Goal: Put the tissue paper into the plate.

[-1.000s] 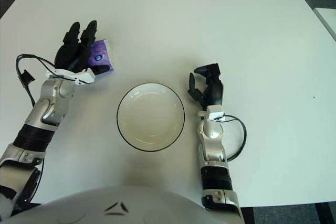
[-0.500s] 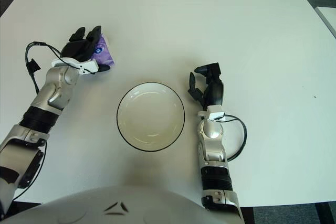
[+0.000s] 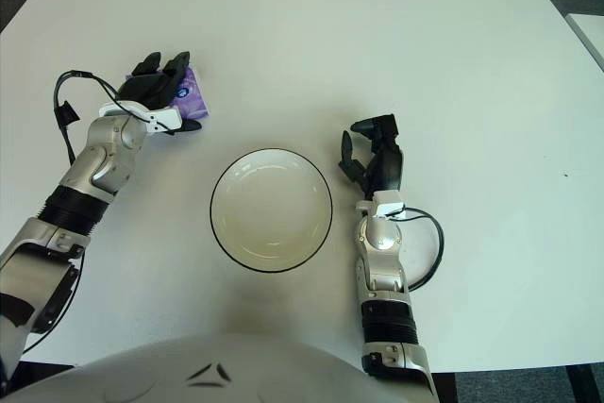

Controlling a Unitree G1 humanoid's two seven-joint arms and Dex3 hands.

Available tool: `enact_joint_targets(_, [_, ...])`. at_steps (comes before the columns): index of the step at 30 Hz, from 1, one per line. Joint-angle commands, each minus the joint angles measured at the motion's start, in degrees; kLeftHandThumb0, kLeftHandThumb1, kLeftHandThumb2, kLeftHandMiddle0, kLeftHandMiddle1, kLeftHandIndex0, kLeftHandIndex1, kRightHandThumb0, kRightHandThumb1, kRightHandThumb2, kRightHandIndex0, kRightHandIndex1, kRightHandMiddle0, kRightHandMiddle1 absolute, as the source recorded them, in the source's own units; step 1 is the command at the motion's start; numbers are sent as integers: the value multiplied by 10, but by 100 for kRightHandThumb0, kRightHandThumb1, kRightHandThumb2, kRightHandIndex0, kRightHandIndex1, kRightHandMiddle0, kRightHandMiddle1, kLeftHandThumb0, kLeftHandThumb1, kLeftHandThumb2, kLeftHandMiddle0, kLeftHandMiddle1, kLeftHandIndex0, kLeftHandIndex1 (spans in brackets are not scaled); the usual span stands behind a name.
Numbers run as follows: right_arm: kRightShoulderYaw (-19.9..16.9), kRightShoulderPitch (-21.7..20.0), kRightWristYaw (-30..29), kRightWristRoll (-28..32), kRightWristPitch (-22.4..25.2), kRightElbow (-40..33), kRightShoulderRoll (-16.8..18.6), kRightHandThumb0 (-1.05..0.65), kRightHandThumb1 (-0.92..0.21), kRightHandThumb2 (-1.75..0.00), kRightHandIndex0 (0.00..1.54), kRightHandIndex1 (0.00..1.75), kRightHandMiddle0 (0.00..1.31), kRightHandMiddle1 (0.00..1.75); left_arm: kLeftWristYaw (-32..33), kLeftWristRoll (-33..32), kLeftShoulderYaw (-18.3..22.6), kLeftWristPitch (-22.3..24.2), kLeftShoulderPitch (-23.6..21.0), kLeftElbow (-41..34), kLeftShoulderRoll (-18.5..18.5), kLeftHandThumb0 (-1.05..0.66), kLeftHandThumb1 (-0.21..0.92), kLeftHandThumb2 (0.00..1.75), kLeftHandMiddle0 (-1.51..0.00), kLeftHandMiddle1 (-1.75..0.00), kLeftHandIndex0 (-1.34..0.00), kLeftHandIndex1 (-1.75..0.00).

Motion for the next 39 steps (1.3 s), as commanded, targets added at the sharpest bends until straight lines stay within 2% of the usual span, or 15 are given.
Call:
enact_joint_targets(1, [1,39,1,1,17,33,5,-37,-76,-76,52,116,29,175,-14,-16,-24,-20,9,46,-13,-103,66,43,0,0,0,0])
enact_joint_targets(11, [0,40,-1,2,6,35,7,-37,-77,-75,55,114,28,175,-26,-28,-47,-44,7,87,-33,-102,65,44,0,0,0,0])
enact_joint_targets(18, [-1,45,-4,-2,34,21,6,-37,-79,-72,57,115,27,175,-28,-29,-62,-53,11,108,-38,-101,64,45,0,0,0,0])
enact_joint_targets(28, [-2,51,-13,-5,66,-1,12,-38,-73,-79,58,119,31,175,-48,-39,-70,-58,14,120,-39,-99,63,47,0,0,0,0])
enact_joint_targets(39, [-2,53,-17,-6,82,-11,15,-38,-70,-83,60,124,32,175,-81,-49,-83,-61,3,145,-40,-95,54,61,0,0,0,0])
